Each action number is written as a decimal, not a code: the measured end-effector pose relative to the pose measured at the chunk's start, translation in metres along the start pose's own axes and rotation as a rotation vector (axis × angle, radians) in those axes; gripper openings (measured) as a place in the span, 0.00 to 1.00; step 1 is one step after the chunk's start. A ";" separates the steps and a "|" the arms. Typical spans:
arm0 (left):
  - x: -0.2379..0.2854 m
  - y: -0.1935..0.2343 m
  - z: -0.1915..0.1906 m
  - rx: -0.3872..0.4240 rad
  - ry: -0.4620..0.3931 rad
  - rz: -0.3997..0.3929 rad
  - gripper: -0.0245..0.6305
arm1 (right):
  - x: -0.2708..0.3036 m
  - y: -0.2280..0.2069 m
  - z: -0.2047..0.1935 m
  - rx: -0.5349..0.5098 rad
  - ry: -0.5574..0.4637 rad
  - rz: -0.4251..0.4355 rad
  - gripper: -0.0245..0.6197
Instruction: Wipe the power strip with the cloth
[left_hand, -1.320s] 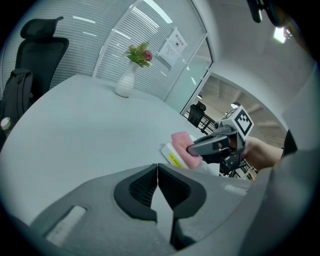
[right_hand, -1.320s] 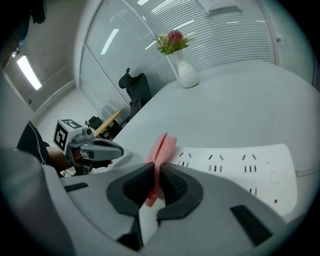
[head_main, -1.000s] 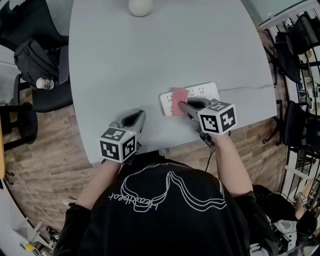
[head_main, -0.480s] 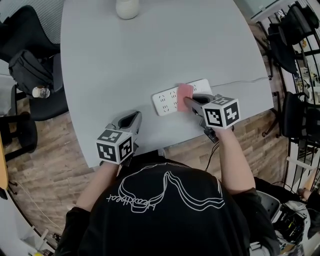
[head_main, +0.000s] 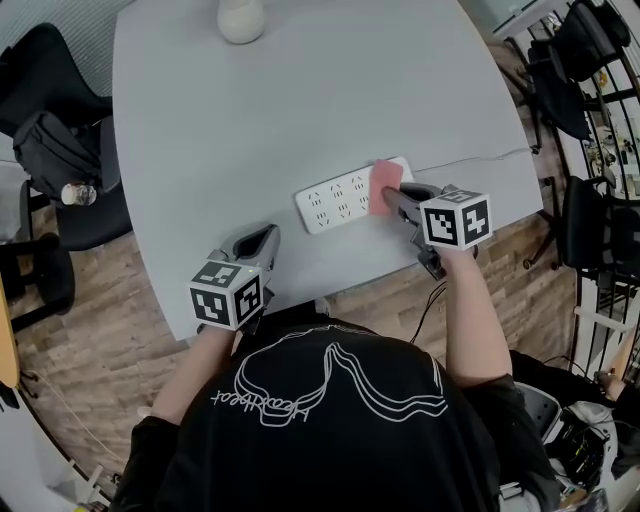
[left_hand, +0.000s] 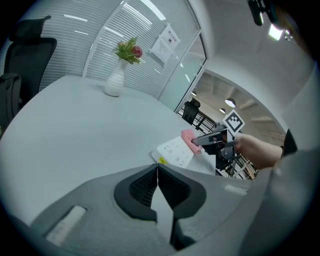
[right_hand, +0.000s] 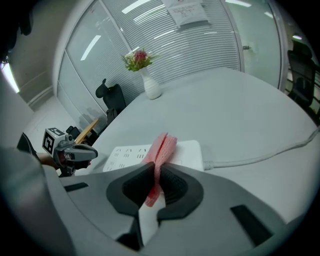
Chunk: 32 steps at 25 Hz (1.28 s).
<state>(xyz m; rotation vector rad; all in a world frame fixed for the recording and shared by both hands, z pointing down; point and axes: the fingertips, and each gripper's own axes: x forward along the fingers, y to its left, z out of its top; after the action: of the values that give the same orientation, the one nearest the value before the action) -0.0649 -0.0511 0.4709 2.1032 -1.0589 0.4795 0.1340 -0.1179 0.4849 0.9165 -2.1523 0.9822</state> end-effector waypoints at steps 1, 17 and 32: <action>0.001 -0.001 0.000 0.001 0.000 -0.001 0.06 | -0.002 -0.004 0.000 0.007 -0.004 -0.005 0.10; 0.006 -0.007 0.003 0.019 0.007 -0.006 0.06 | -0.029 -0.050 -0.003 0.037 -0.027 -0.108 0.10; -0.007 -0.037 0.014 0.054 -0.037 -0.004 0.06 | -0.066 -0.071 -0.005 0.023 -0.137 -0.214 0.10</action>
<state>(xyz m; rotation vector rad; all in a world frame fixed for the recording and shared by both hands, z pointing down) -0.0390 -0.0433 0.4411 2.1690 -1.0732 0.4739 0.2295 -0.1260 0.4669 1.2287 -2.1032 0.8615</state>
